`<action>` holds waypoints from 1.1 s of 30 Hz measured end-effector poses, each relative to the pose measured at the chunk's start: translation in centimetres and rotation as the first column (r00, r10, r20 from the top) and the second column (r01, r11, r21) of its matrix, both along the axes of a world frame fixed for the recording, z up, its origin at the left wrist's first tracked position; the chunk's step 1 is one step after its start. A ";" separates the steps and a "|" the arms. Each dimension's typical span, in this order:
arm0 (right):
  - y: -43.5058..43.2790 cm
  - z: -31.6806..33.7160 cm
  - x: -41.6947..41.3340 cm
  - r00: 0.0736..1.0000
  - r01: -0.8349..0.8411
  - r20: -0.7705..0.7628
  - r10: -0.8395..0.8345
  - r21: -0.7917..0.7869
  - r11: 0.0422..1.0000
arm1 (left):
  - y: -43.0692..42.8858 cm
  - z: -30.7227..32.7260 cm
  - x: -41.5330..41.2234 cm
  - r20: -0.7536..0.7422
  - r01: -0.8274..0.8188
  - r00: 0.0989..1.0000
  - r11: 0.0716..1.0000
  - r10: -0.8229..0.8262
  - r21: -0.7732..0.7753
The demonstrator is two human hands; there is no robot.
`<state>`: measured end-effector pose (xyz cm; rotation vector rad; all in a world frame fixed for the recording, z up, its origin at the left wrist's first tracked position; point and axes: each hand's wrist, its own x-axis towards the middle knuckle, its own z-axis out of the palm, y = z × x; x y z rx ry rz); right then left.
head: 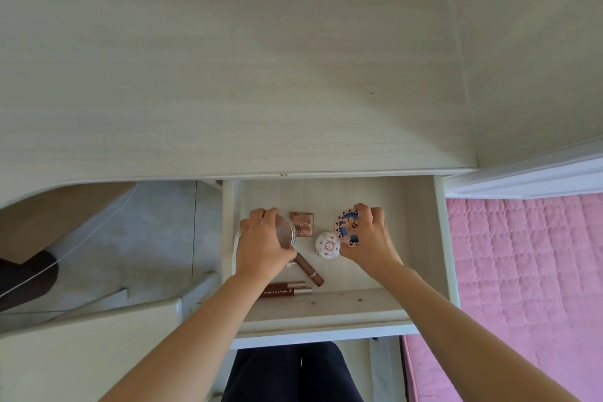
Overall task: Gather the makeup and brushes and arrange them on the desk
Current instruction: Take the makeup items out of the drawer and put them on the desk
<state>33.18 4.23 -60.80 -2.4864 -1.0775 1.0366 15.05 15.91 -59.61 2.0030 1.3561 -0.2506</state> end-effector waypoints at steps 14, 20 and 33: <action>5.0 10.3 -5.2 0.999 0.028 -0.046 -0.013 0.351 0.936 | 3.4 9.4 -3.8 0.430 -0.133 0.897 0.990 0.097 0.055; 9.6 12.3 -4.9 1.000 -0.026 -0.002 0.030 0.433 0.901 | 8.3 11.4 -3.3 0.475 -0.187 0.875 0.971 0.095 0.148; 23.5 12.7 1.0 0.983 -0.164 0.148 0.113 0.408 0.898 | 22.2 11.2 2.4 0.353 -0.100 0.935 0.938 -0.026 0.332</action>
